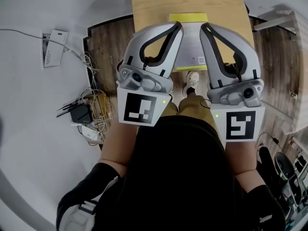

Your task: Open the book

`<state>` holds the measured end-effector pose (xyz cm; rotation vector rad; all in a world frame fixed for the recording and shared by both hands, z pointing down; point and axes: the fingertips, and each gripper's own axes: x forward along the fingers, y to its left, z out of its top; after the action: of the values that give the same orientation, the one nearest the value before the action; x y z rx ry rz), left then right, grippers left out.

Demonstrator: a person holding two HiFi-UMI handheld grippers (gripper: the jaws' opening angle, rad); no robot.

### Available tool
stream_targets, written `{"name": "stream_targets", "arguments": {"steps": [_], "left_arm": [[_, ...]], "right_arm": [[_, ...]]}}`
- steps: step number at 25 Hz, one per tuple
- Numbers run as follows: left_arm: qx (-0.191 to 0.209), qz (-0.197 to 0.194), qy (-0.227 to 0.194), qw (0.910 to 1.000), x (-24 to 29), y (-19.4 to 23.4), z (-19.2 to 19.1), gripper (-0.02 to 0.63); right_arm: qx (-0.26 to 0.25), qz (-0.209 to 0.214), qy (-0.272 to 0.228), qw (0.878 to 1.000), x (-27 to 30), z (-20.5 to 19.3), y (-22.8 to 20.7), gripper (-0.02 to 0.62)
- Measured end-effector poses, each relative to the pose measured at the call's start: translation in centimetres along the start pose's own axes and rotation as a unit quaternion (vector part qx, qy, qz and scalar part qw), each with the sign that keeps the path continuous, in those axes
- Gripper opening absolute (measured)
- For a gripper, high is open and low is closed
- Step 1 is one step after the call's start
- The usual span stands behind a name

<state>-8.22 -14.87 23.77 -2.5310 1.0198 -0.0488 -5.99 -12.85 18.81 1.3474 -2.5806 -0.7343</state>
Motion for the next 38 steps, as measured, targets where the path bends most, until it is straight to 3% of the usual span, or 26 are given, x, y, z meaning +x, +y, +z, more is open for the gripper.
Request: {"name": "stream_targets", "arguments": {"steps": [7,13,16,17,18,19,23,27,34,38], "left_arm": [[-0.014,-0.004,0.037,0.9992,0.4,-1.0,-1.9,0.004],[-0.021,-0.003,0.042,0.9989,0.3,-1.2,-2.7,0.003],[-0.024,-0.001,0.049,0.9985,0.1,-1.2,-3.2,0.004],[-0.026,0.000,0.050,0.9984,0.2,-1.2,-3.4,0.005],[-0.027,0.000,0.051,0.9983,0.2,-1.2,-3.5,0.004],[-0.028,0.001,0.053,0.9982,0.2,-1.2,-3.6,0.005],[-0.034,0.005,0.058,0.9977,0.1,-0.9,-4.1,0.005],[-0.036,0.007,0.062,0.9974,0.0,-0.7,-4.3,0.005],[-0.042,0.009,0.067,0.9968,-0.2,-0.6,-4.9,0.005],[-0.045,0.009,0.071,0.9964,-0.4,-0.4,-5.3,0.005]], "right_arm": [[0.026,0.027,0.030,0.999,-0.5,-4.2,1.6,0.029],[0.042,0.089,0.095,0.991,-0.9,-9.8,5.8,0.031],[0.029,0.136,0.136,0.981,-1.3,-12.3,8.4,0.035],[0.023,0.150,0.149,0.977,-1.5,-13.1,9.1,0.061],[0.018,0.164,0.161,0.973,-1.6,-13.9,9.9,0.129],[0.014,0.177,0.173,0.969,-1.7,-14.6,10.7,0.140],[0.001,0.219,0.212,0.952,-2.4,-17.2,13.7,0.150],[0.018,0.259,0.248,0.934,-3.4,-19.8,16.3,0.171],[0.059,0.301,0.312,0.899,-5.6,-23.9,19.6,0.193],[0.060,0.308,0.342,0.886,-6.1,-25.6,20.5,0.199]]}}
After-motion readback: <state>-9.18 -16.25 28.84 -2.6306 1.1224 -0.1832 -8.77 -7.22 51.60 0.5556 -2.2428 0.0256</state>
